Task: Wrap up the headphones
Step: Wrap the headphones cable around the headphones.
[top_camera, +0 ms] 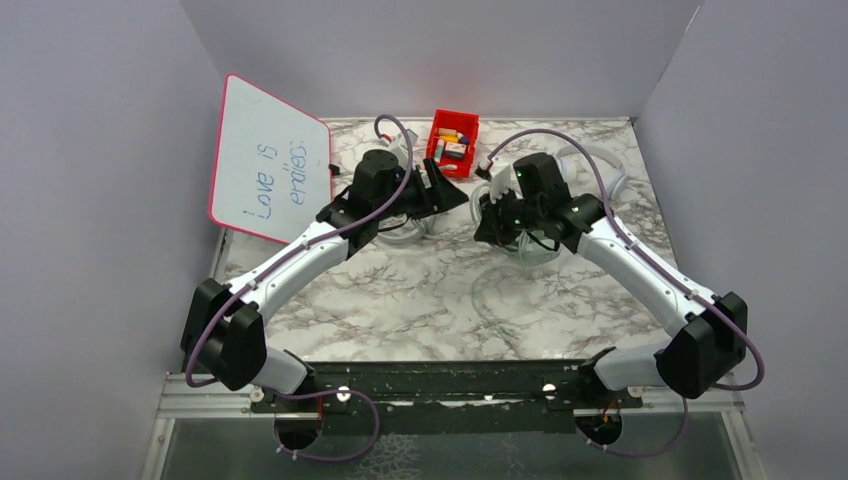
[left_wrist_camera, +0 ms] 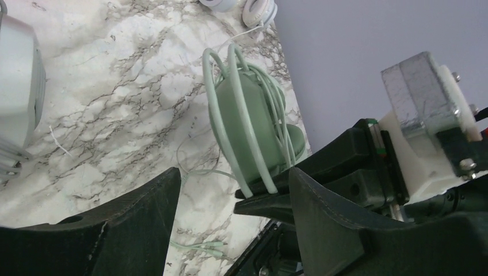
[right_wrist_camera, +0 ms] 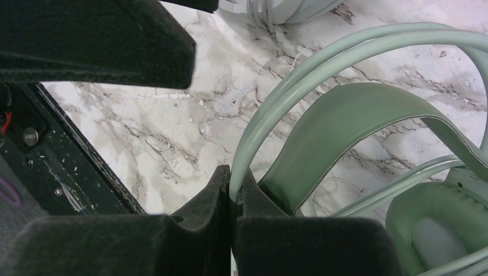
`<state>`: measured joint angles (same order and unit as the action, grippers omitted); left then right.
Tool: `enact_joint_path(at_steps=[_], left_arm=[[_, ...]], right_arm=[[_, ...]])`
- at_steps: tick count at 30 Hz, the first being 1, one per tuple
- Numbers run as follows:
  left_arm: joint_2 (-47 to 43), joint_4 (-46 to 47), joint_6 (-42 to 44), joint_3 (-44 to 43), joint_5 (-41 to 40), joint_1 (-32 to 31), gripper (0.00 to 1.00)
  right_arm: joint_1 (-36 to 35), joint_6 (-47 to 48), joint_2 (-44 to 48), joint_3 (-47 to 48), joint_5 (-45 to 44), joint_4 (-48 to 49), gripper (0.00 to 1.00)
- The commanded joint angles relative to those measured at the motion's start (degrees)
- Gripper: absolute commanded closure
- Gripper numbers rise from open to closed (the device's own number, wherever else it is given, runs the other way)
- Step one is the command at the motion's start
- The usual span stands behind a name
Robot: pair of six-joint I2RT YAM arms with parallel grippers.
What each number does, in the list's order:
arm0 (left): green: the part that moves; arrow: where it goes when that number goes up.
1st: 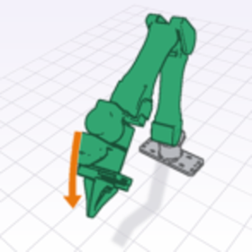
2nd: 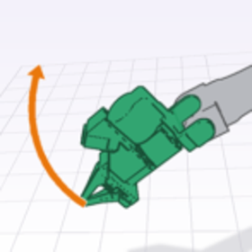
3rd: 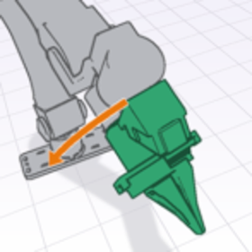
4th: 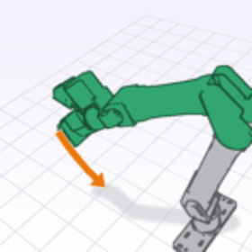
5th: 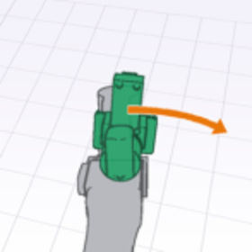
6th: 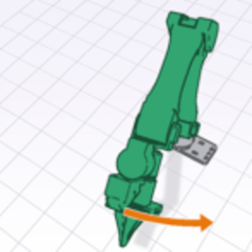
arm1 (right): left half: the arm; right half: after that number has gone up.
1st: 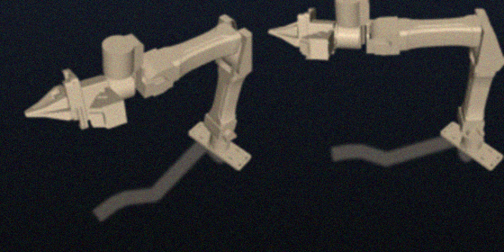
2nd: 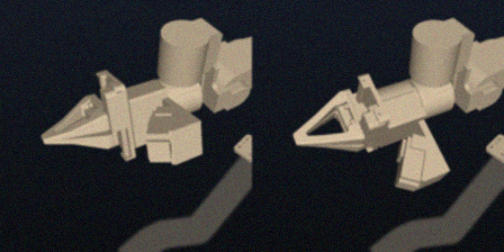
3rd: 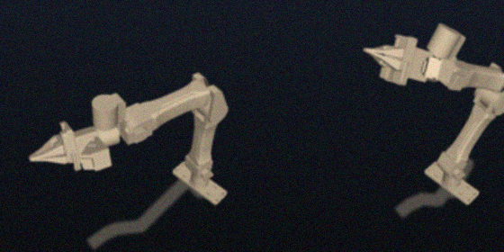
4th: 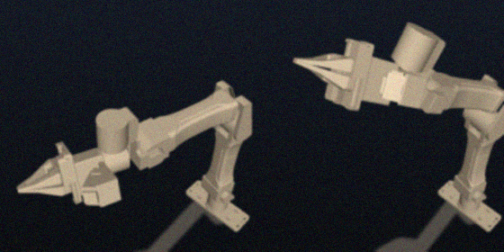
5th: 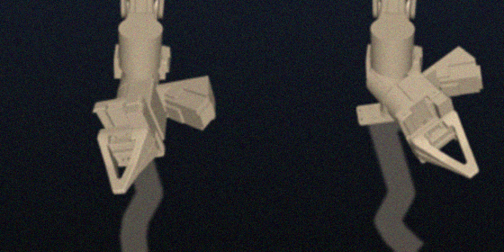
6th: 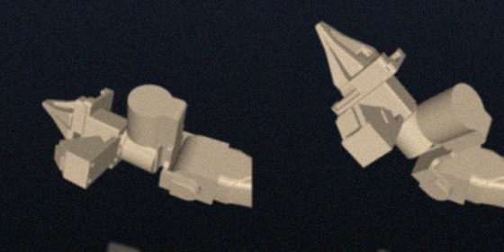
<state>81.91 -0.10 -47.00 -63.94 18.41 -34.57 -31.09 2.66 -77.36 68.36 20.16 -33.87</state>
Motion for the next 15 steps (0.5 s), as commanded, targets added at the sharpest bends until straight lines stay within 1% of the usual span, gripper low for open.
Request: enact_joint_path(at_steps=[1, 4, 7, 11, 15], left_arm=[[0.58, 1.94, -3.09, -1.55, -0.83, -0.04, 0.31], [2.13, 0.21, -2.16, -4.17, -2.5, -0.85, 0.33], [3.87, -2.51, -2.12, -5.44, -2.37, -1.11, 0.34], [3.95, -0.2, -4.28, -2.83, -0.72, -0.94, 0.39], [3.19, -1.09, -3.87, -1.98, -3.54, -0.94, 0.39]], right_arm=[[-3.19, 2.17, -1.29, 3.18, -5.52, 3.22, 1.0], [-5.2, 2.52, -1.77, 3.17, -8.18, 3.92, 1.0], [-6.47, 2.32, -1.71, 2.94, -9.36, 4.98, 1.0], [-6.7, 1.61, -0.95, 2.9, -8.23, 6.09, 1.0], [-6.78, 1.78, -0.71, 3.69, -9.53, 5.07, 1.0]])
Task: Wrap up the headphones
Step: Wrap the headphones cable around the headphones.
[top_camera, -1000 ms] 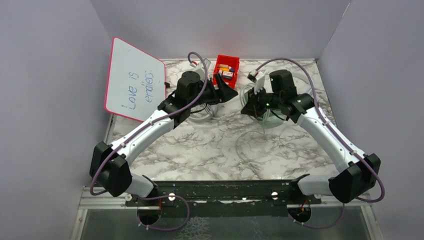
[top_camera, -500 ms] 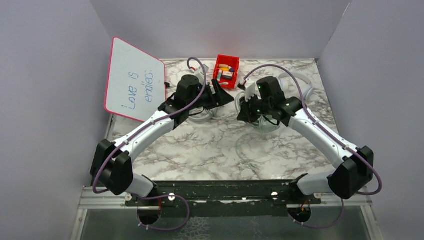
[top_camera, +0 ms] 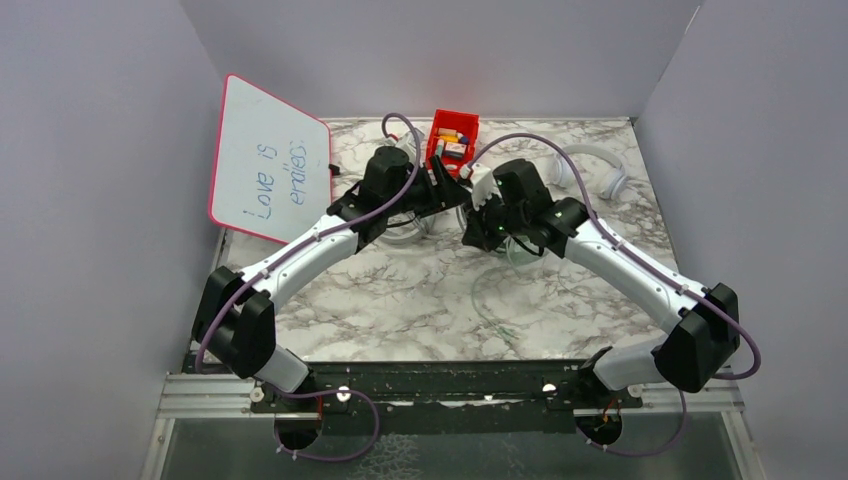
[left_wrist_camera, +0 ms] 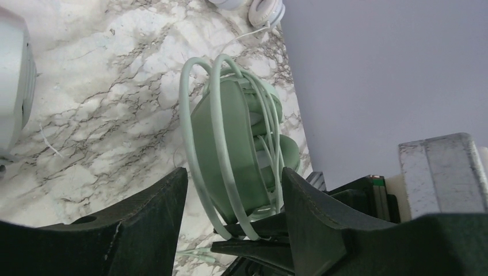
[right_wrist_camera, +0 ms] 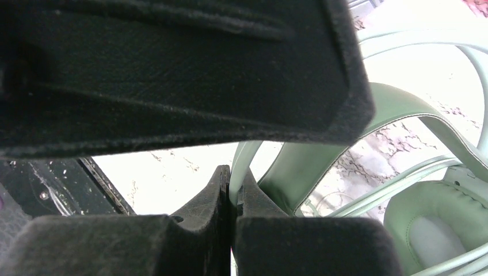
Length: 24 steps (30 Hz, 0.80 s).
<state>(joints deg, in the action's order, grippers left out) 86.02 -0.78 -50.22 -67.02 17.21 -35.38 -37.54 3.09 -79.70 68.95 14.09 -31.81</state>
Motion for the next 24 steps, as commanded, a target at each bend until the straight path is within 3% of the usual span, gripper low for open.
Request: enact_joint_path(at_steps=[1, 5, 9, 13, 17, 24], left_arm=[[-1.09, 0.41, -1.31, 1.91, -1.99, -0.13, 0.39], [0.94, 1.43, -2.08, 1.37, -0.14, -0.26, 0.48], [1.22, 1.64, -1.55, 1.89, -1.25, -0.33, 0.46], [2.38, 9.68, -3.34, 3.71, 3.77, -0.6, 0.49], [3.16, 9.66, -2.75, 3.22, 4.92, -0.92, 0.65], [3.44, 8.21, -1.57, 2.48, 4.53, -1.72, 0.66]], right_arm=[[-0.35, 1.57, 1.57, 3.34, -3.27, 2.65, 1.0], [-0.35, 1.75, 1.5, 3.56, -2.51, 2.83, 1.0], [-0.35, 1.58, 1.52, 4.14, -1.89, 2.9, 1.0], [-0.59, 1.99, 0.87, 4.72, -0.97, 2.21, 1.0], [-0.92, 2.13, 0.59, 5.1, -1.78, 1.89, 1.0], [-2.45, 2.87, -0.73, 5.47, -2.79, 1.65, 1.0]])
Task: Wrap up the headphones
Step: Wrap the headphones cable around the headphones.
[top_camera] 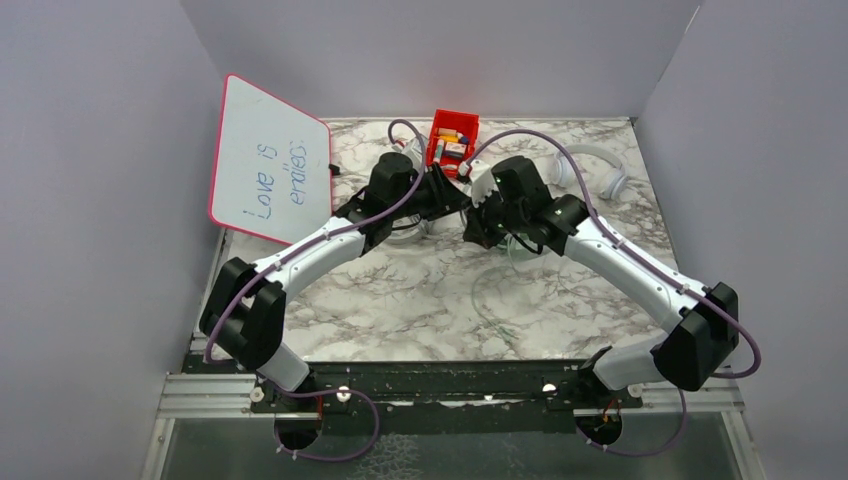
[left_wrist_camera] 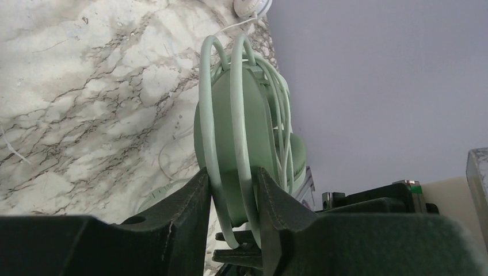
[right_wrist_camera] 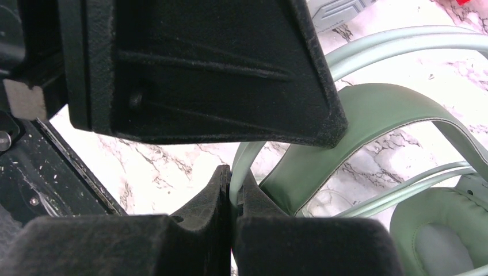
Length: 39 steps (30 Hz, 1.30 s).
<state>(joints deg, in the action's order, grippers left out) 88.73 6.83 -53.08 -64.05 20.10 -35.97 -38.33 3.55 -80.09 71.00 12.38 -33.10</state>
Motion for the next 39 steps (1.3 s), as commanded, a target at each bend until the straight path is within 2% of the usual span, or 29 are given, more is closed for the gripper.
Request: enact_joint_path(at_steps=[1, 4, 6, 9, 11, 14, 22, 28, 30, 34, 39], left_arm=[[0.82, 0.26, 1.51, -0.54, 1.67, -1.2, 0.63], [0.7, -0.75, 2.06, -0.48, 0.98, -1.38, 0.57], [0.7, -0.73, 2.29, -0.18, 0.57, -1.39, 0.59], [1.19, 0.45, 1.83, 0.39, 0.6, -1.39, 0.75], [1.91, 0.85, 1.72, 0.3, 1.34, -1.39, 0.9], [1.83, 2.47, 1.57, 1.79, 1.5, -1.24, 1.0], [2.25, 5.68, 2.0, 4.47, 4.69, 1.08, 1.0], [2.44, 5.48, 2.72, 4.36, 6.11, 2.05, 1.0], [2.33, 6.12, 2.56, 4.7, 6.7, 2.29, 1.0], [1.85, 6.47, 2.37, 5.59, 5.96, 2.48, 1.0], [1.36, 5.25, 2.57, 6.49, 3.57, 2.44, 1.0]], right_arm=[[-1.87, 2.42, -0.4, 3.52, -1.19, 3.02, 1.0], [-2.14, 2.21, -0.68, 3.93, -2.16, 2.86, 1.0], [-2.39, 2.4, -1.07, 4.66, -3.29, 2.0, 1.0], [-2.46, 2.6, -1.48, 4.76, -4.02, 1.53, 1.0], [-2.5, 2.16, -1.76, 4.28, -4.34, 1.09, 0.99], [-2.48, 1.2, -1.49, 2.31, -5.16, 1.59, 0.9], [-2.49, -5.48, 0.92, 2.04, -7.7, -0.96, 0.47], [-1.78, -11.43, 4.45, 5.1, -13.44, -6.59, 0.25], [3.7, -13.82, 5.74, 5.33, -11.41, -7.42, 0.2], [22.97, -20.68, 8.05, 0.19, 8.59, -2.98, 0.21], [28.92, -26.12, 6.05, -6.07, 7.79, -1.78, 0.21]])
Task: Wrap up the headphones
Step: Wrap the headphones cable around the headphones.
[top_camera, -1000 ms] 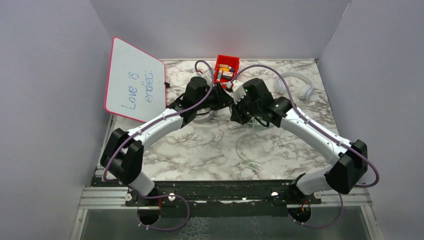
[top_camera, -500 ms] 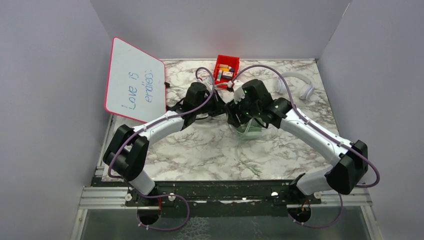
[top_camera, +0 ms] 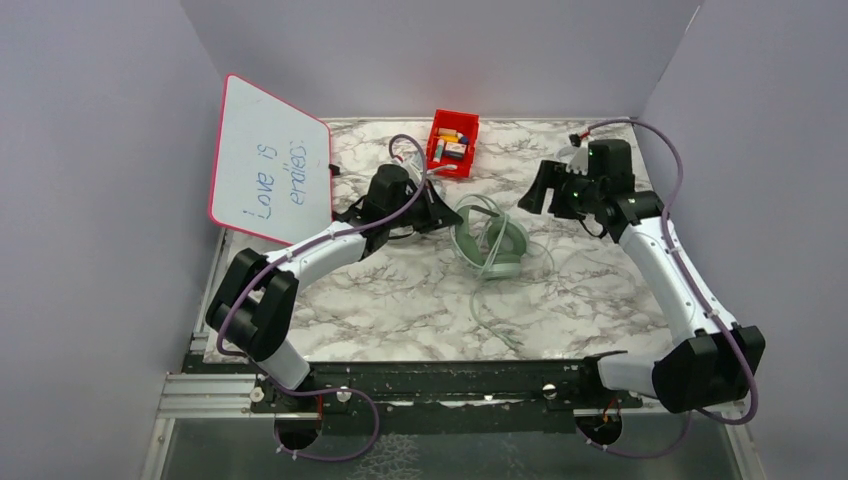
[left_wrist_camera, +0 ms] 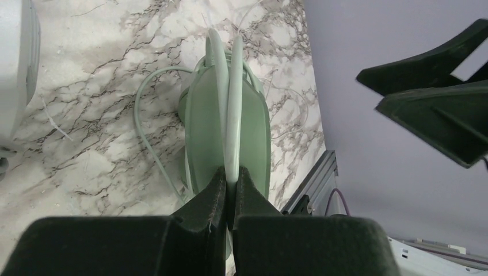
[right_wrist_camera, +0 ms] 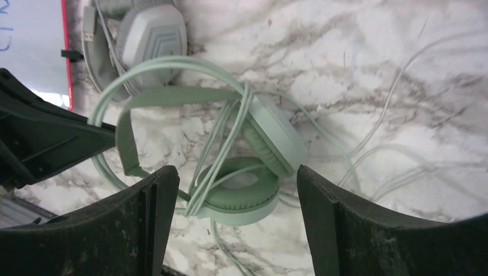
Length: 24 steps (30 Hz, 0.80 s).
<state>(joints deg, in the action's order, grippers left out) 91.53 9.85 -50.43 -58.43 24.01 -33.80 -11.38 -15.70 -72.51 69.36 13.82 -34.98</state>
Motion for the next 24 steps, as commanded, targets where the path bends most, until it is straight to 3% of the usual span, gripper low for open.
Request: enact_joint_path(at_steps=[1, 8, 13, 18, 24], left_arm=[[-1.77, 1.72, -0.01, 1.21, -1.12, 0.23, 1.0], [-3.09, -0.96, 0.22, 2.42, -4.7, -0.33, 1.0], [-3.61, -1.58, 0.33, 2.53, -6.21, -1.86, 1.0], [-3.1, -1.77, 0.39, 2.68, -6.81, -3.67, 1.0], [-3.72, -0.69, -0.62, 3.09, -7.87, -4.68, 1.0]], right_arm=[[3.63, -8.05, -1.87, -6.04, 7.25, 0.96, 0.21], [6.1, -15.61, 1.27, -20.52, 16.12, 10.15, 0.21], [5.97, -29.51, 1.66, -25.95, 11.31, 13.04, 0.18], [1.31, -43.25, -3.15, -18.93, -1.81, -1.26, 0.16], [-0.66, -54.64, -3.84, -18.63, -4.99, -8.75, 0.16]])
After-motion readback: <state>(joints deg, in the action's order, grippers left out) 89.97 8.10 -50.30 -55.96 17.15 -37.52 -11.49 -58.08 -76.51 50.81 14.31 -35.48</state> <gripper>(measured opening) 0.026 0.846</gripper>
